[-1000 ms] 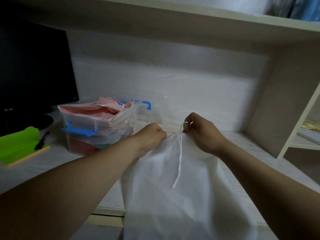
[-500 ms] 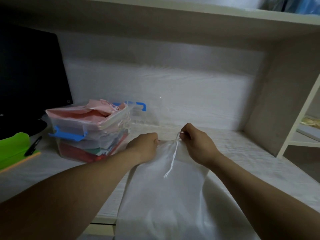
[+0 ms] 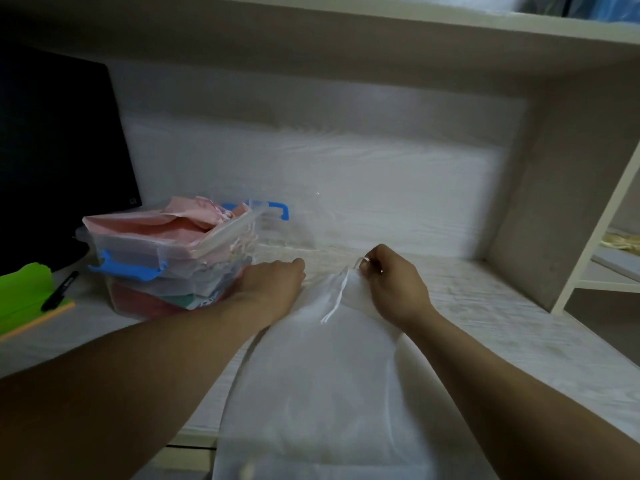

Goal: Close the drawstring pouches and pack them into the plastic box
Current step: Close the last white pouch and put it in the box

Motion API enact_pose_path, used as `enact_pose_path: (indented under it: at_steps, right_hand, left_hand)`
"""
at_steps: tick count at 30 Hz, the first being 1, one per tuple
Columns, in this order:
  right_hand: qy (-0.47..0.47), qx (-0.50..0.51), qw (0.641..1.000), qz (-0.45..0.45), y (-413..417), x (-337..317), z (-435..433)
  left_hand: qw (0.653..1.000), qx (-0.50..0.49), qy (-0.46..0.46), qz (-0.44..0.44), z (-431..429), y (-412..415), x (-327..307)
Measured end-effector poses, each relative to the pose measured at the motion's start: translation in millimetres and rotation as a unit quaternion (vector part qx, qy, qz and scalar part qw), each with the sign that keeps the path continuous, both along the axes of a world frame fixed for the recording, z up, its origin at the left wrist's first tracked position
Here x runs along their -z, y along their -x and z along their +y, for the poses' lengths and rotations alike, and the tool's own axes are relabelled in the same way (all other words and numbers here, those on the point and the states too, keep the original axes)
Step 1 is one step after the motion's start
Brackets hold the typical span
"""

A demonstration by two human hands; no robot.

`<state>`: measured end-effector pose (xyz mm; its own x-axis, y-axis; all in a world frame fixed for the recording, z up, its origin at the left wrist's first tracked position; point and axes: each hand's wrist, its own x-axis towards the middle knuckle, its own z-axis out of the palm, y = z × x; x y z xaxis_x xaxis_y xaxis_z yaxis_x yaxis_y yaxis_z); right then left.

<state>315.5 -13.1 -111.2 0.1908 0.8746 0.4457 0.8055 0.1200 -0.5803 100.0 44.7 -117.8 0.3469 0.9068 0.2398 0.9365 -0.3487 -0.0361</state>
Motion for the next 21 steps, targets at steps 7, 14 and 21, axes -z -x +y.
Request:
enact_pose_path:
  at_steps: [7, 14, 21]
  right_hand:
    - [-0.061, -0.036, 0.986, -0.153, -1, 1, 17]
    - [0.11, -0.001, 0.994, 0.004, -12, 1, 16]
    - [0.158, 0.06, 0.976, -0.14, -47, 25, 11]
  left_hand:
    - [0.942, 0.119, -0.101, -0.297, -39, -28, -28]
    - [0.973, 0.159, 0.141, -0.093, -41, -34, 33]
    - [0.971, 0.152, 0.176, -0.046, -31, -27, 33]
